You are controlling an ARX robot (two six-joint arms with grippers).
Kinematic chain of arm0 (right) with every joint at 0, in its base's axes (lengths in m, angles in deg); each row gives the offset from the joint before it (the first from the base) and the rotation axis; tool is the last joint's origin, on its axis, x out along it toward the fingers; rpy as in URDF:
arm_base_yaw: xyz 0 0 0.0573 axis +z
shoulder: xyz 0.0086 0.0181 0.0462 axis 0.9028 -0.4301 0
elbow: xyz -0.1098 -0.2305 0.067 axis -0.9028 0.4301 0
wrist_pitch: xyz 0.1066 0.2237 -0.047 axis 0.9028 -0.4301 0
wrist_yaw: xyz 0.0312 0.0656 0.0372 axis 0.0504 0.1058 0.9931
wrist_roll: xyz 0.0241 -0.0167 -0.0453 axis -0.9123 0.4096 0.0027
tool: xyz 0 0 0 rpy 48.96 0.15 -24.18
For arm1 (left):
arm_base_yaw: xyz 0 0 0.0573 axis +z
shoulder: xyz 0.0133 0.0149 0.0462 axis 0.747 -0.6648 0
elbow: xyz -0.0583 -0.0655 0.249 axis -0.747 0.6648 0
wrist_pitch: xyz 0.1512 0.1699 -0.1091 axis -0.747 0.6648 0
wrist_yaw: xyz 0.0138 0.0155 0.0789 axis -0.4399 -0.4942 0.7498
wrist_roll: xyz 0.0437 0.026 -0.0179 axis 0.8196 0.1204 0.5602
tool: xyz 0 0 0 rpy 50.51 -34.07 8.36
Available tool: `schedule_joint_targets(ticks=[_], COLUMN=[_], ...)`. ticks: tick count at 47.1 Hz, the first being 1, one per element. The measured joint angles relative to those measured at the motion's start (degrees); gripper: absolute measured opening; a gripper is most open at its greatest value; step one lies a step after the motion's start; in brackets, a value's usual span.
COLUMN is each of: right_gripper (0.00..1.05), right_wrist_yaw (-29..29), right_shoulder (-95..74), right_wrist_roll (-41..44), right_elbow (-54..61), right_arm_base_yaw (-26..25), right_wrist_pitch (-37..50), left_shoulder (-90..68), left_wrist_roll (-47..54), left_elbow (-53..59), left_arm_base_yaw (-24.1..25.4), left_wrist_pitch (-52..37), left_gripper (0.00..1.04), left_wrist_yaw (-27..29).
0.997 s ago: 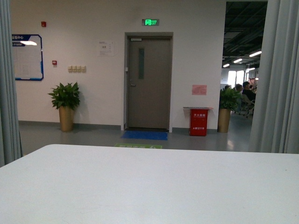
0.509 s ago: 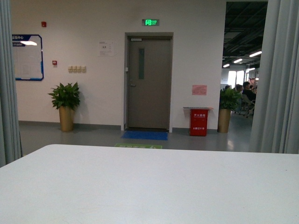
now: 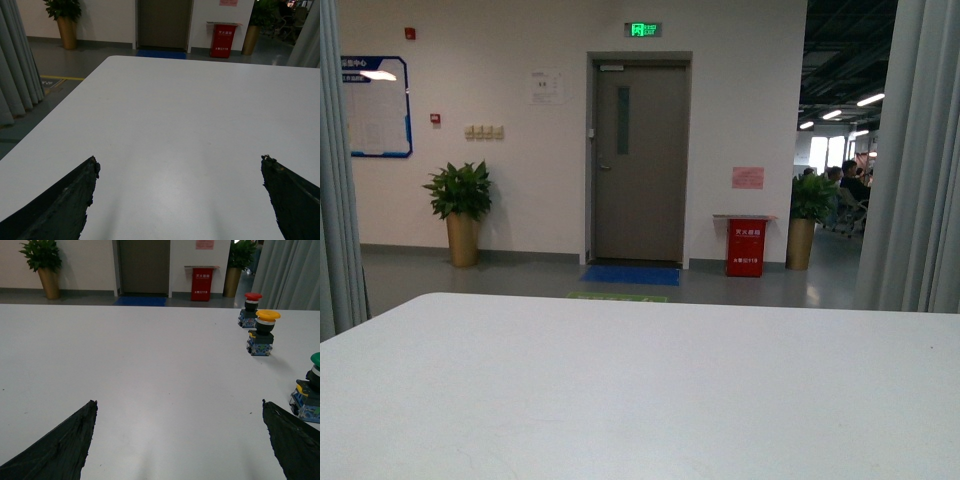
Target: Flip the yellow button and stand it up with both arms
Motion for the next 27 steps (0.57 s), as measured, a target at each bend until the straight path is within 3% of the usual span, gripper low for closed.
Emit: schedule_joint_targets(ticks=[27], right_gripper=[0.97], right_wrist_yaw=[0.00], right_shoulder=[0.00], right_wrist_roll=[0.00], right_elbow=[0.00], right_arm_base_yaw=[0.00], right_wrist_pitch=[0.00], left_shoulder=[0.00], left_wrist_roll=[0.00], left_elbow=[0.00], left_arm_base_yaw=[0.00], left_wrist_pitch=[0.00], left_gripper=[0.98], left_wrist_yaw=[0.00])
